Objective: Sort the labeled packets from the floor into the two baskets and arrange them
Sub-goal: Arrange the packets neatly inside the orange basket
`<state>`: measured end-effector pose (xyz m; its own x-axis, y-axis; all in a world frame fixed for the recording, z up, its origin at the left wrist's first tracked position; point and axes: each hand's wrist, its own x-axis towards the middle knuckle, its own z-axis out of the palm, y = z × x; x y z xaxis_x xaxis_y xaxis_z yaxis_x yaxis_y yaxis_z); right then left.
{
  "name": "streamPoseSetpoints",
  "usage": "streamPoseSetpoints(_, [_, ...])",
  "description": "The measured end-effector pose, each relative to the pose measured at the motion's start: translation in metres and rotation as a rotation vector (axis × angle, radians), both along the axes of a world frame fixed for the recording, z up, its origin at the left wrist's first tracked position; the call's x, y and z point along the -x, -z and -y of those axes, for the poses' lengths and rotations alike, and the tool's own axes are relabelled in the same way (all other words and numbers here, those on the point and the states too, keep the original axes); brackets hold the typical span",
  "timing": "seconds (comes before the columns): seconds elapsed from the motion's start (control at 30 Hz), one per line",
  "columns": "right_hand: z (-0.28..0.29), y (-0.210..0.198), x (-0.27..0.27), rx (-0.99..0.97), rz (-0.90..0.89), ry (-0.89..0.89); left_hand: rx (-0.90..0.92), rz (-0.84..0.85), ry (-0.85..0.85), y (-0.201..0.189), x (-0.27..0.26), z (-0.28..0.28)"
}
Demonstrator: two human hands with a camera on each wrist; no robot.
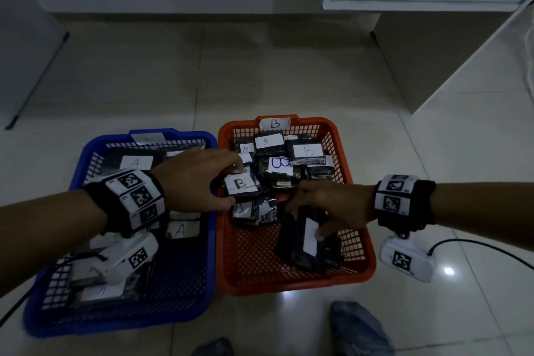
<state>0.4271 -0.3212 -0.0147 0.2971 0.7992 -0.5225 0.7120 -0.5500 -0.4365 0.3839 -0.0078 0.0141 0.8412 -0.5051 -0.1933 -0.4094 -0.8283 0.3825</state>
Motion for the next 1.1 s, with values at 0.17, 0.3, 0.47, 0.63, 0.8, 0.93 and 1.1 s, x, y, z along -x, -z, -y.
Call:
streamPoseSetpoints(0.17, [0.005,-0.018,-0.024,-0.202,-0.532,0.504,0.058,0.079,-0.067,-0.003,-0.001,-0.004])
streamPoseSetpoints(0.3, [0.004,-0.024,-0.032,-0.261,-0.540,0.524,0.108,0.093,-0.162,-0.007,-0.005,-0.012])
streamPoseSetpoints(0.47, [-0.013,-0.008,-0.018,-0.160,-0.110,0.186,0.068,0.096,-0.141,-0.001,-0.004,-0.010])
streamPoseSetpoints(0.63, [-0.018,-0.013,0.004,-0.129,0.358,0.067,-0.169,0.065,0.076,0.012,0.006,0.013])
streamPoseSetpoints(0.8, [-0.012,-0.009,0.030,0.152,0.383,-0.071,-0.270,0.166,0.163,0.032,0.018,0.014])
streamPoseSetpoints(0.93, [-0.009,-0.005,0.033,0.170,0.359,-0.049,-0.252,0.228,0.147,0.040,0.019,0.017])
streamPoseSetpoints(1.1, [-0.003,-0.005,0.024,0.187,0.235,0.034,-0.230,0.232,0.122,0.041,0.019,0.019])
